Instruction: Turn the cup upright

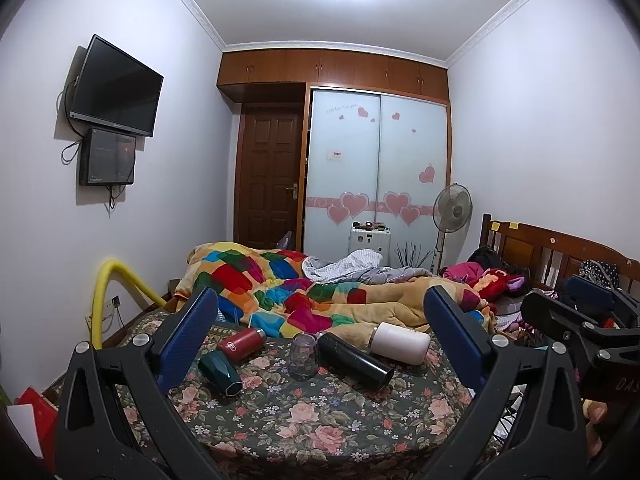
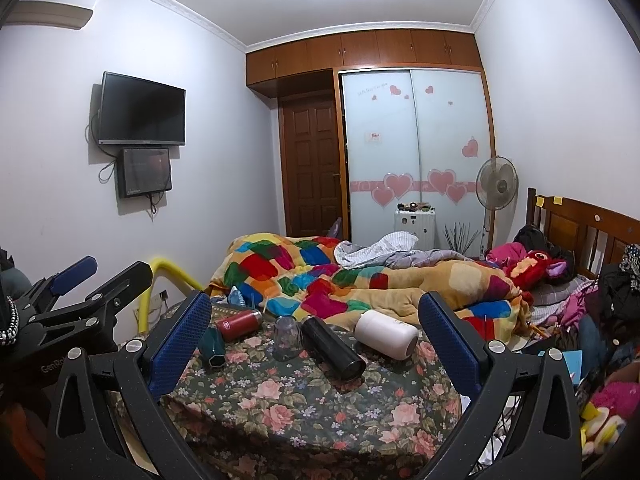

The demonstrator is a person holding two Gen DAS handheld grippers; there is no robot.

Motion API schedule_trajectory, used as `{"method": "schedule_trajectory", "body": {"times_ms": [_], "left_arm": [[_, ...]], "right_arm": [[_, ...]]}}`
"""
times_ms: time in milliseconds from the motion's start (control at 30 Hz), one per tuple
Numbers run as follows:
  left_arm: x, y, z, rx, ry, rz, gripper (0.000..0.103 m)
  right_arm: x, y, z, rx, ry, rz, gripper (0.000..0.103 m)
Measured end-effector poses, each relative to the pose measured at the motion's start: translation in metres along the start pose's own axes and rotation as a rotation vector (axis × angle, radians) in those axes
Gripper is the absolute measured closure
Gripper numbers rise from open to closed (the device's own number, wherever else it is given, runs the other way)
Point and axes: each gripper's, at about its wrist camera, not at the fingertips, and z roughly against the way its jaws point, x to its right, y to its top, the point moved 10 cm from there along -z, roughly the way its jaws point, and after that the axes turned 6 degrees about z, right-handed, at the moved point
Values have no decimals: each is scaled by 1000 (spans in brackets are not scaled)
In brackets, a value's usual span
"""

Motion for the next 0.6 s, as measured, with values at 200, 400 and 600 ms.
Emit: {"method": "schedule_trajectory", "body": {"times_ms": [200, 400, 600], "left_arm": [[0, -2, -2, -4, 2, -3, 0], [1, -2, -2, -4, 4, -3, 0], [0, -4, -6, -10, 4, 0, 0]], "right_arm": [[0, 0, -1, 0, -1, 1, 0], [0, -1, -2, -3, 1, 2, 0], [0, -1, -2, -4, 1, 2, 0]]}}
